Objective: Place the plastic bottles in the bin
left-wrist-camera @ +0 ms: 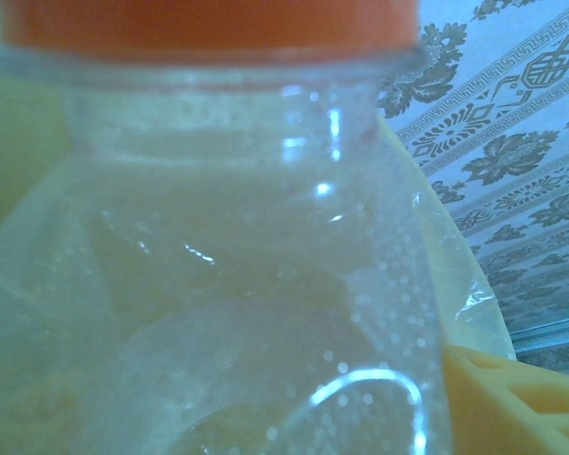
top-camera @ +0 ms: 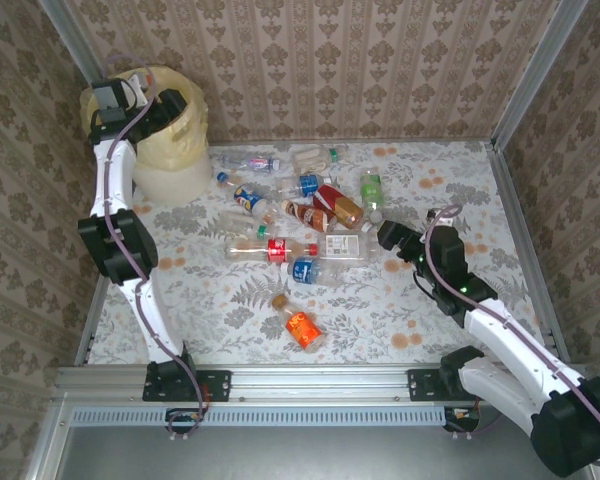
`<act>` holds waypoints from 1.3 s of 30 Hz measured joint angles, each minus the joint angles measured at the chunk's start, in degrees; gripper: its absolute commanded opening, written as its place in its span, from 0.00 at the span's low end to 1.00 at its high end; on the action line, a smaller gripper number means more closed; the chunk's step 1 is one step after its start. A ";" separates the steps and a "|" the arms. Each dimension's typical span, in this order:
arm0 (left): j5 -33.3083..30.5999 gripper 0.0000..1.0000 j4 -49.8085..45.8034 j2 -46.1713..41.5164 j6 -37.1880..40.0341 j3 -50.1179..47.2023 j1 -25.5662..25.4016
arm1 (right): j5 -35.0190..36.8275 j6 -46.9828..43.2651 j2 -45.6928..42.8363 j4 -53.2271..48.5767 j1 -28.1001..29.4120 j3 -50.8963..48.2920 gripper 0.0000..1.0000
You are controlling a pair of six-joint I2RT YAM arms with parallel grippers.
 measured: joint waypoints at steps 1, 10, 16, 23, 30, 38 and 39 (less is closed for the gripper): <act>0.50 0.75 0.02 0.00 -0.31 -0.07 -0.02 | -0.17 -0.02 0.37 -0.11 0.00 0.35 1.00; 2.64 0.76 1.97 -5.92 -1.97 -9.40 -0.04 | -2.34 -0.26 1.73 -0.57 -0.07 1.07 1.00; 2.64 0.82 2.10 -12.07 -2.14 -14.88 -0.09 | -3.28 -0.31 2.60 -1.01 -0.11 1.49 1.00; 2.16 0.92 1.68 -13.77 -1.99 -14.88 -0.07 | -5.51 -0.70 3.98 -0.94 -0.11 1.92 1.00; 1.95 1.00 1.01 -16.15 -1.38 -15.26 -0.24 | -12.24 -3.63 4.24 4.07 1.88 -0.20 1.00; -2.40 1.00 3.17 -30.95 -1.03 -22.51 -2.80 | -11.58 -15.74 9.27 4.46 18.43 -0.17 1.00; -3.17 1.00 3.72 -32.79 -1.05 -23.89 -3.43 | -11.21 -17.09 10.16 4.24 20.48 -0.17 1.00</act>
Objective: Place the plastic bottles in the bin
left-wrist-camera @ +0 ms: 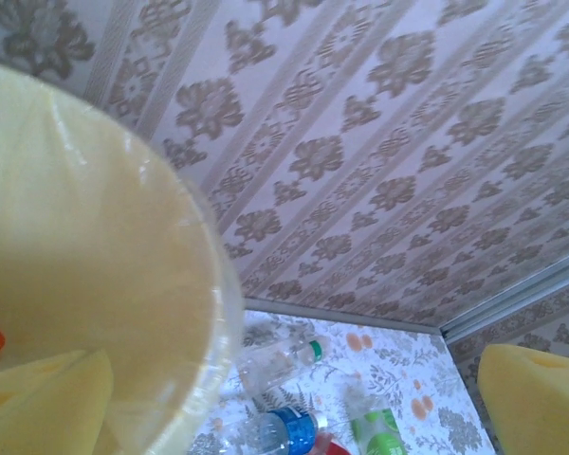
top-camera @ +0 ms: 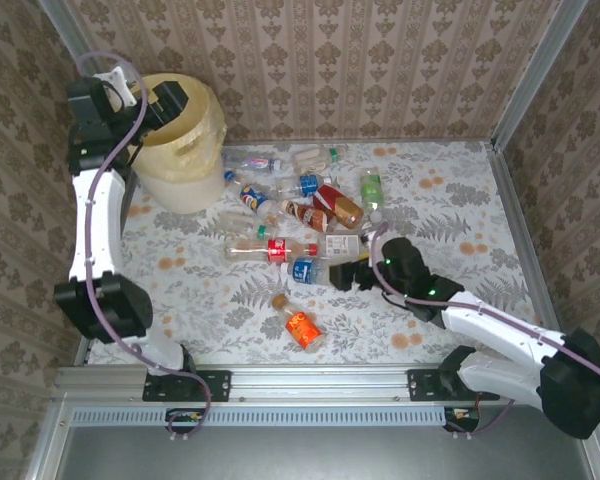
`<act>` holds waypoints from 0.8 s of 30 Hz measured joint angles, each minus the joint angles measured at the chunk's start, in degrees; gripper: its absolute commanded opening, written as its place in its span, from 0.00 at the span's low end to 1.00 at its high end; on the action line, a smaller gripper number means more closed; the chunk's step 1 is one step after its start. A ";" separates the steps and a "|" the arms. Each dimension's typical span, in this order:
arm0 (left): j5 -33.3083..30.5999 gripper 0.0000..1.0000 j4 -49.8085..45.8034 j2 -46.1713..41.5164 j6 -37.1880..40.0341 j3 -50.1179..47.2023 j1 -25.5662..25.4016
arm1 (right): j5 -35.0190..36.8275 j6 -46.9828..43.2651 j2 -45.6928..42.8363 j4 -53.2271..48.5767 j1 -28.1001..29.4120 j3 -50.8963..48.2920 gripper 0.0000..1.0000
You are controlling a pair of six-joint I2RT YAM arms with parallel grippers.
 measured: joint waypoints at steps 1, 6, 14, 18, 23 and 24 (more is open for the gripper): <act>-1.03 1.00 0.81 -2.23 -0.07 -1.95 -0.83 | 0.81 -1.51 1.01 -0.42 2.38 0.11 1.00; -5.51 1.00 4.33 -10.82 -1.84 -12.61 -4.76 | 3.65 -7.37 6.45 -3.58 13.31 2.86 1.00; -14.40 1.00 6.99 -22.14 -5.64 -28.26 -6.47 | 4.39 -14.40 16.87 -10.51 22.27 10.01 1.00; -17.88 1.00 5.99 -25.38 -5.81 -29.83 -6.47 | 4.24 -17.18 21.86 -13.88 24.30 13.70 0.94; -21.44 1.00 4.46 -28.50 -5.57 -30.95 -6.47 | 5.57 -18.75 24.85 -15.91 25.24 15.80 0.82; -21.81 1.00 4.39 -28.89 -5.53 -31.39 -6.45 | 6.10 -18.95 25.09 -16.11 25.24 15.80 0.81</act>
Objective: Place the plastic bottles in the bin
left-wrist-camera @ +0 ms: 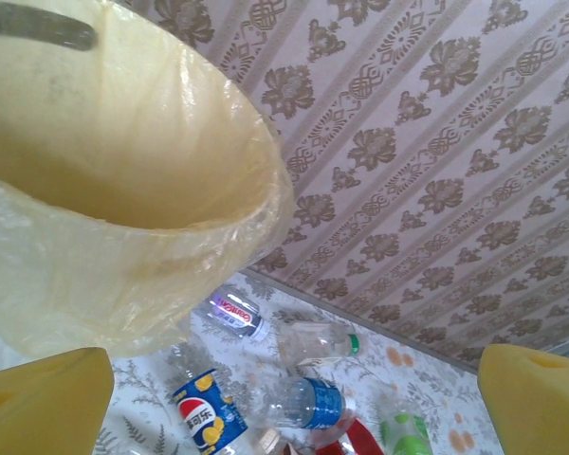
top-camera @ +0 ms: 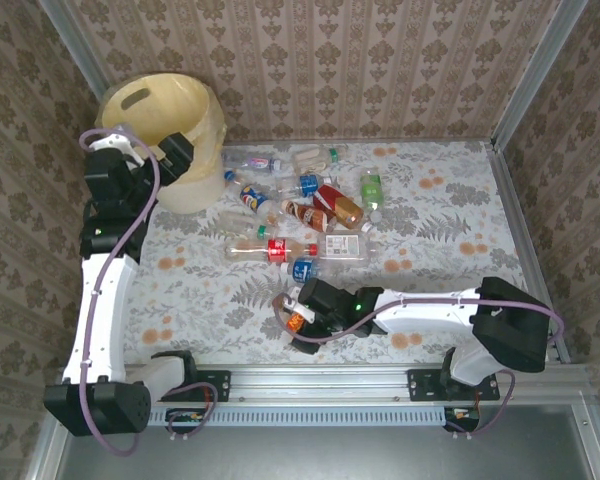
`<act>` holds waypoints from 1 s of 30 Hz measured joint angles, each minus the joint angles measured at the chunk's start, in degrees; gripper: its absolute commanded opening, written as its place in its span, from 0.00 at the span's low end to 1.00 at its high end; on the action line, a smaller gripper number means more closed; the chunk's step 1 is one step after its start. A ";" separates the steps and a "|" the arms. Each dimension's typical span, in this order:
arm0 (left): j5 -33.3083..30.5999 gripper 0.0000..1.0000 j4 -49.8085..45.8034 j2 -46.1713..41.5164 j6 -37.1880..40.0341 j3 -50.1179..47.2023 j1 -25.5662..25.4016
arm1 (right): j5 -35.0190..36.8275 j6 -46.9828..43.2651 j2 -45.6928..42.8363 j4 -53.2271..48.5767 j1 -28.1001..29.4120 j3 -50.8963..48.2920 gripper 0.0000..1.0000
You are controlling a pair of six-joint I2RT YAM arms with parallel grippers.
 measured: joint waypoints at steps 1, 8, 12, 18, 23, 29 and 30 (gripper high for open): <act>-0.42 1.00 -0.22 -0.33 0.02 -0.44 0.07 | 0.85 -0.24 0.26 -0.04 -0.02 -0.11 0.79; -1.18 1.00 -2.82 0.20 0.22 -1.36 0.55 | 4.22 -1.64 1.99 0.04 -0.57 -2.43 0.71; -1.18 1.00 -3.15 0.94 0.20 -1.36 0.55 | 4.42 -2.01 2.16 0.31 -0.72 -3.37 0.67; -1.16 1.00 -3.15 1.68 0.22 -1.44 0.55 | 4.46 -3.13 2.16 0.70 -0.79 -3.43 0.54; -0.50 1.00 -3.15 2.93 0.22 -1.44 0.55 | 4.39 -3.30 1.51 0.72 -2.16 -3.41 0.46; 3.04 1.00 -2.71 5.05 -0.31 -1.31 0.52 | 2.89 -2.62 -2.29 5.07 -6.82 -3.34 0.42; 3.96 1.00 -2.27 5.31 -0.85 -1.31 0.52 | 1.88 -1.70 -2.97 7.19 -8.13 -3.37 0.41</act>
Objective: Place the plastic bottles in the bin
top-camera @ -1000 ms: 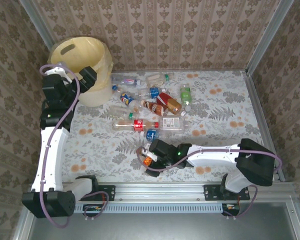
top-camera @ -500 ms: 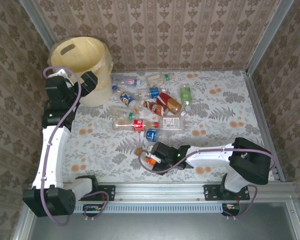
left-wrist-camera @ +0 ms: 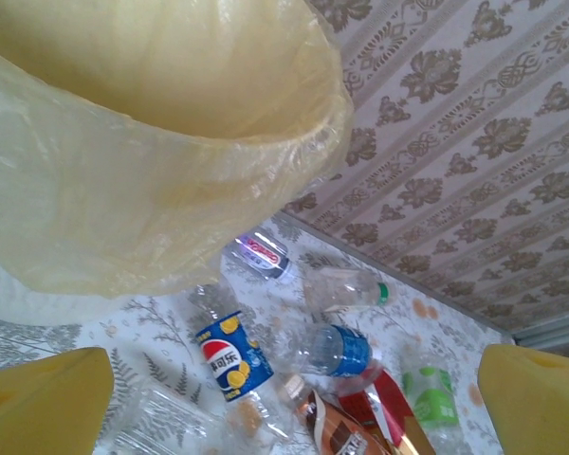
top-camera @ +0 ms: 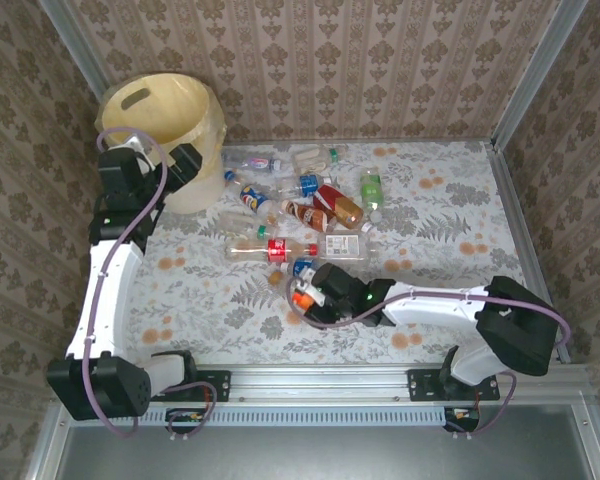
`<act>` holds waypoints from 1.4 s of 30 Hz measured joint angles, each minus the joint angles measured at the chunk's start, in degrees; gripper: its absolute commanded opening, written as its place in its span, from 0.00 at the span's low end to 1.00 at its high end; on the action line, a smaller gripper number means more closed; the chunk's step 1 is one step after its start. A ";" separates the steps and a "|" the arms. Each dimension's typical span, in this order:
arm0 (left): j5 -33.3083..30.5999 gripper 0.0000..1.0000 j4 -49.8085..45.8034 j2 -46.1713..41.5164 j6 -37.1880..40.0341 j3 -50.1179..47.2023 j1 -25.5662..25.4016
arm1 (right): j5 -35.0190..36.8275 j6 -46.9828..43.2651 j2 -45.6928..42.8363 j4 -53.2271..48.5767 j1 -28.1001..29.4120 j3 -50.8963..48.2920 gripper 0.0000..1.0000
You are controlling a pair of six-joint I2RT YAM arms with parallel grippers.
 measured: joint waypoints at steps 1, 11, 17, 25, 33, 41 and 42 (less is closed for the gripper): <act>0.94 1.00 0.55 0.22 -0.74 0.00 0.00 | -0.90 0.90 -0.46 2.05 -1.18 -0.07 0.40; 7.85 1.00 4.66 1.60 -2.64 2.51 -7.58 | -6.27 10.84 -2.16 22.80 -11.87 -0.81 0.40; 12.39 1.00 7.37 2.34 -1.88 0.44 -11.82 | -6.03 17.86 -2.19 31.52 -16.72 -4.13 0.38; 15.96 1.00 11.87 5.79 -0.81 -7.19 -19.50 | -3.54 25.70 -2.19 38.60 -17.40 -6.51 0.37; 19.26 1.00 20.24 10.56 -0.61 -10.73 -23.78 | -4.04 33.07 -2.14 44.19 -17.40 -7.26 0.37; 23.15 1.00 24.04 16.06 -0.39 -9.97 -27.43 | -8.26 34.77 -1.27 46.21 -16.90 -6.54 0.38; 23.45 1.00 24.02 16.68 -0.22 -9.51 -28.17 | -8.66 34.75 -1.09 46.23 -16.74 -6.36 0.38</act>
